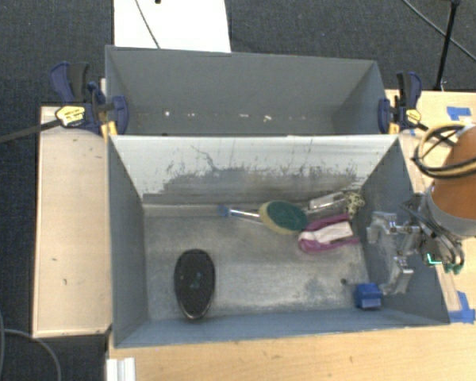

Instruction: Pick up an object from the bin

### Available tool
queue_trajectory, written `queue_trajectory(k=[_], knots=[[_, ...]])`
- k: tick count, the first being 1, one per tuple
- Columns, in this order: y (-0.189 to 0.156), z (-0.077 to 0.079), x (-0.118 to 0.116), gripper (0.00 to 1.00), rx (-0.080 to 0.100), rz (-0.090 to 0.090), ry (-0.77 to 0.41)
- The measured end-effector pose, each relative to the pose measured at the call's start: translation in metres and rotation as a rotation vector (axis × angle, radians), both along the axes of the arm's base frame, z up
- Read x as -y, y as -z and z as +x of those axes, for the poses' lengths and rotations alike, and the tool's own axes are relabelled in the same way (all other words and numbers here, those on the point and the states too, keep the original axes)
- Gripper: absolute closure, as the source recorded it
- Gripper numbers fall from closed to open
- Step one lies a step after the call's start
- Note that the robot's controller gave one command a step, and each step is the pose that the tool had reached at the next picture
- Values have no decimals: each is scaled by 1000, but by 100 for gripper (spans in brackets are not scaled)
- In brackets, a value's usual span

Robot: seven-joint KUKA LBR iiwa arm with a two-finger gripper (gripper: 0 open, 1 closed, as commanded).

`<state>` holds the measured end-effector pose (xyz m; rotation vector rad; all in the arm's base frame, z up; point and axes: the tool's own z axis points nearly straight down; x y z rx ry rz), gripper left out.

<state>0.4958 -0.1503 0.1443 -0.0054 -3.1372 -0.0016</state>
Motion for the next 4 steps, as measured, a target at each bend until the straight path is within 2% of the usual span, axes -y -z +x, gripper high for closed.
queue_trajectory(k=[1, 2, 3, 4], knots=[[60, -8, -2, 0, 1, 1, -346], [71, -14, -9, 0, 20, -6, -602], [70, -16, -8, 100, 12, -5, -603], [-56, 0, -25, 100, 14, -4, -546]])
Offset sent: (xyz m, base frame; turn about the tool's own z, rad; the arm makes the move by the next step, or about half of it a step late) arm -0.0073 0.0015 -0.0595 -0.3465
